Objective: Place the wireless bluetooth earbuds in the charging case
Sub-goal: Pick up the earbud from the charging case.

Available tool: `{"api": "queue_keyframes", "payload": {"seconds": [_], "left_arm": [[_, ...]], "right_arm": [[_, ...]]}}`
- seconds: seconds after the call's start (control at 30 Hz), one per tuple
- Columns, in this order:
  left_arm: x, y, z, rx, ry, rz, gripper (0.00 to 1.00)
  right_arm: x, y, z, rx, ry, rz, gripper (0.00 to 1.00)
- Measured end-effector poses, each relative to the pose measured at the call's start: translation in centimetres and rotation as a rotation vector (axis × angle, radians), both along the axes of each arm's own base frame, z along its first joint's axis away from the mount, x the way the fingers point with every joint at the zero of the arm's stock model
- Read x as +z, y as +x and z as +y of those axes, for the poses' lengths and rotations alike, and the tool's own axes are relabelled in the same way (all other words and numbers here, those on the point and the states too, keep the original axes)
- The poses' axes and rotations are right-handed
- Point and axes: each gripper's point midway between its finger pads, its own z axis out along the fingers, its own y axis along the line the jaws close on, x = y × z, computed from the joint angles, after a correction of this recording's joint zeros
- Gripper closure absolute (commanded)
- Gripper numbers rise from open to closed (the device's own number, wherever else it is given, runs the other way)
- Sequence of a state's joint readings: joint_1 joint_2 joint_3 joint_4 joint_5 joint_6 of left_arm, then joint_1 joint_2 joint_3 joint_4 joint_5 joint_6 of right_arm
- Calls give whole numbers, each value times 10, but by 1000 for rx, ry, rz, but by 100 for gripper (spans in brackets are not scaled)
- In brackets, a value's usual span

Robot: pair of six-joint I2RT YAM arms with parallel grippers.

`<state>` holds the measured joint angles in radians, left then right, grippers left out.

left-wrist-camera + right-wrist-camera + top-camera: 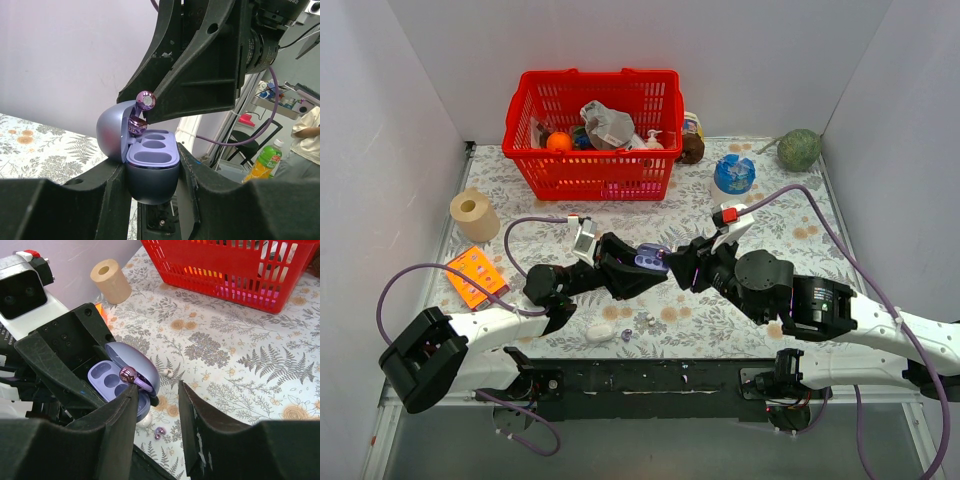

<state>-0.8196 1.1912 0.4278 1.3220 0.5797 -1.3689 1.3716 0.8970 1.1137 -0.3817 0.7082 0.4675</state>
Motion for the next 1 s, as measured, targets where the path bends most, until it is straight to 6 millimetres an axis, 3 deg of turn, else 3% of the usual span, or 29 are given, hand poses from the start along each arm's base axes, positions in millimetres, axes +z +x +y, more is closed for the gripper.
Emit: {"api": "queue_keyframes", "payload": {"seconds": [0.33,1.0], "left_arm": [[-1,0,0,2,3,-1,100],[0,0,-1,12,2,-20,100]], "right_arm": [[-3,-2,5,27,5,7,65],[-2,-1,4,24,4,4,59]]}}
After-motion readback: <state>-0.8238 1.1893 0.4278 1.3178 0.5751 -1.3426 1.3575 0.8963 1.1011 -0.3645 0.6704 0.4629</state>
